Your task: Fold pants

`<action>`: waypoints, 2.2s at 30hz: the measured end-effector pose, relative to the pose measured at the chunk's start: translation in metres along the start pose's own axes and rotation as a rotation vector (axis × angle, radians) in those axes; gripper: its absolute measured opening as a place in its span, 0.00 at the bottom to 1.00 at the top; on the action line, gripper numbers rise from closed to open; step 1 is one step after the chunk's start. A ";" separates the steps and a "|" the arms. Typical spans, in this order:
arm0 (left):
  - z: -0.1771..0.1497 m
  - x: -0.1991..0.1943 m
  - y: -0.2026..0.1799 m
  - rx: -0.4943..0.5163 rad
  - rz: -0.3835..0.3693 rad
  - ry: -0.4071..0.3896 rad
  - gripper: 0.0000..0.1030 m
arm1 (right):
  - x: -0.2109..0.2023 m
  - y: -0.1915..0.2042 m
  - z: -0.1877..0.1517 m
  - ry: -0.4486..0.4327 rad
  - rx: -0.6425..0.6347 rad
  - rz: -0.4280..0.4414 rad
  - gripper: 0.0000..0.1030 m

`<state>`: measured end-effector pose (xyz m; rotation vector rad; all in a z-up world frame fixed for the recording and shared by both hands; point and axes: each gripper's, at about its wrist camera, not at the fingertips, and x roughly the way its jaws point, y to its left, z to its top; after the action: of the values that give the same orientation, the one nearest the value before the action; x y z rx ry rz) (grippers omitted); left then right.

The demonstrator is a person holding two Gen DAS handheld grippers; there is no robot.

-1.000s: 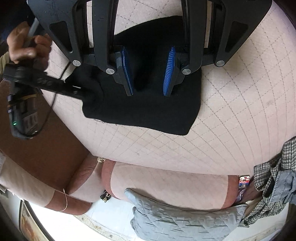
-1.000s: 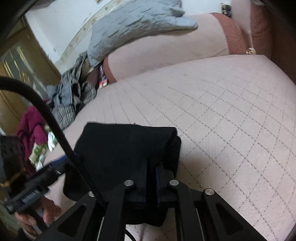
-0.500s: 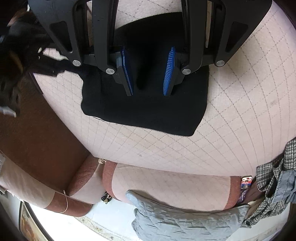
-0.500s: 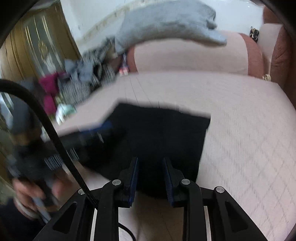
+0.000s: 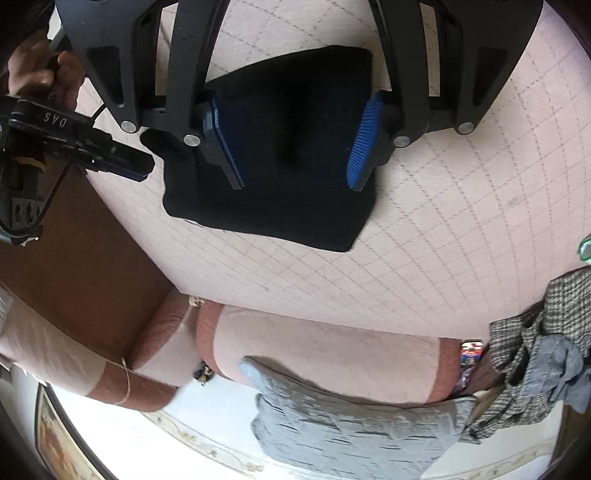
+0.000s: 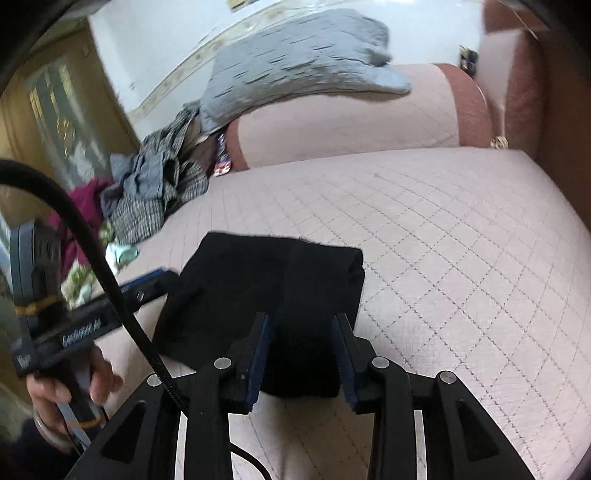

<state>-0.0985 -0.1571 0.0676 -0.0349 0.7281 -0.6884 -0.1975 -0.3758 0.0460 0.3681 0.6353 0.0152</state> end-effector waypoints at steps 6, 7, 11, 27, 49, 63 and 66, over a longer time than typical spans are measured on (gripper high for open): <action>0.000 0.001 0.006 -0.003 0.044 0.006 0.54 | 0.012 0.008 0.009 0.007 -0.003 -0.003 0.35; 0.000 0.002 0.006 0.000 0.047 0.007 0.54 | 0.015 0.010 0.010 0.007 -0.005 -0.001 0.35; -0.001 0.003 0.005 0.011 0.063 0.008 0.54 | 0.023 0.017 0.014 0.008 -0.012 0.005 0.36; 0.002 0.008 0.023 -0.086 0.008 0.023 0.54 | 0.020 -0.008 0.012 0.001 0.047 -0.062 0.47; -0.003 0.038 0.018 -0.067 0.061 0.088 0.54 | 0.063 -0.021 0.032 0.039 -0.001 -0.202 0.14; -0.003 0.025 0.015 -0.068 0.045 0.063 0.54 | 0.023 -0.019 0.005 0.043 0.081 -0.076 0.50; -0.003 0.023 0.018 -0.076 0.034 0.062 0.54 | 0.020 -0.023 0.002 0.040 0.125 -0.060 0.51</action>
<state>-0.0778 -0.1563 0.0473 -0.0702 0.8127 -0.6315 -0.1820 -0.3956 0.0280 0.4704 0.6882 -0.0754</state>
